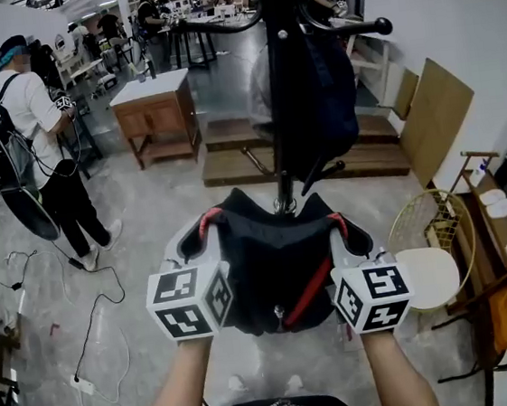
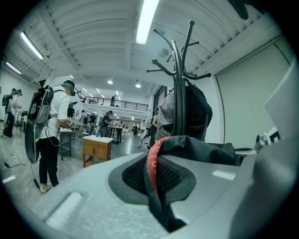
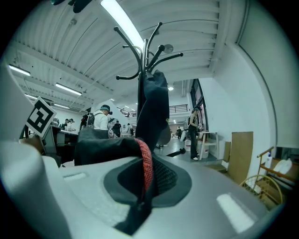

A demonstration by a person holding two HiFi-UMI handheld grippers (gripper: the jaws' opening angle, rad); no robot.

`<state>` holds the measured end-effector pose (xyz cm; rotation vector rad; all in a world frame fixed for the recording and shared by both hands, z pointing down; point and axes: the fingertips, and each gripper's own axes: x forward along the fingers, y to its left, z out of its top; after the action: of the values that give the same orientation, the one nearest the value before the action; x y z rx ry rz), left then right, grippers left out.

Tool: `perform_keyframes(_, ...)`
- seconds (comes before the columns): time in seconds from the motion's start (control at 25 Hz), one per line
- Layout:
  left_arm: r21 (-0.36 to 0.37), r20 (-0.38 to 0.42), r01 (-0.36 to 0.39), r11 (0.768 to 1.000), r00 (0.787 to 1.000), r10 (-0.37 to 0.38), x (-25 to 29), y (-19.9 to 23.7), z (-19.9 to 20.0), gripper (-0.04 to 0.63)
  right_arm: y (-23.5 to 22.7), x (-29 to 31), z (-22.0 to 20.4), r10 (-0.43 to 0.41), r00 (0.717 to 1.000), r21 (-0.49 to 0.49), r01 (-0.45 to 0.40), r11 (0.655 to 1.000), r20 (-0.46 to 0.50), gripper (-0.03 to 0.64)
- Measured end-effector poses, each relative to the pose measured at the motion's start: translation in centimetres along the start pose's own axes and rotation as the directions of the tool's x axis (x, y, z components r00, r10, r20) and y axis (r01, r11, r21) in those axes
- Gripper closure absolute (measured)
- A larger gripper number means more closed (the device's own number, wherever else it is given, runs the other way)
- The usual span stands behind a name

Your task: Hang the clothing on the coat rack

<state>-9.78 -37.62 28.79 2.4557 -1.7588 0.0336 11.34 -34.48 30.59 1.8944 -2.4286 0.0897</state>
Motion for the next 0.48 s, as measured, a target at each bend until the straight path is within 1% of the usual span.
perform_keyframes(0.24, 0.009, -0.02, 0.085, 0.996, 0.996, -0.085, 2.6, 0.0, 0.1, 0.572, -0.9, 1.1, -0.3, -0.085, 0.996, 0.028, 0.086, 0.996, -0.012, 0.6)
perform_keyframes(0.48, 0.02, -0.029, 0.155, 0.988, 0.988, -0.154, 5.0, -0.4, 0.0, 0.572, -1.9, 1.7, -0.8, -0.156, 0.988, 0.041, 0.156, 0.987, -0.017, 0.599)
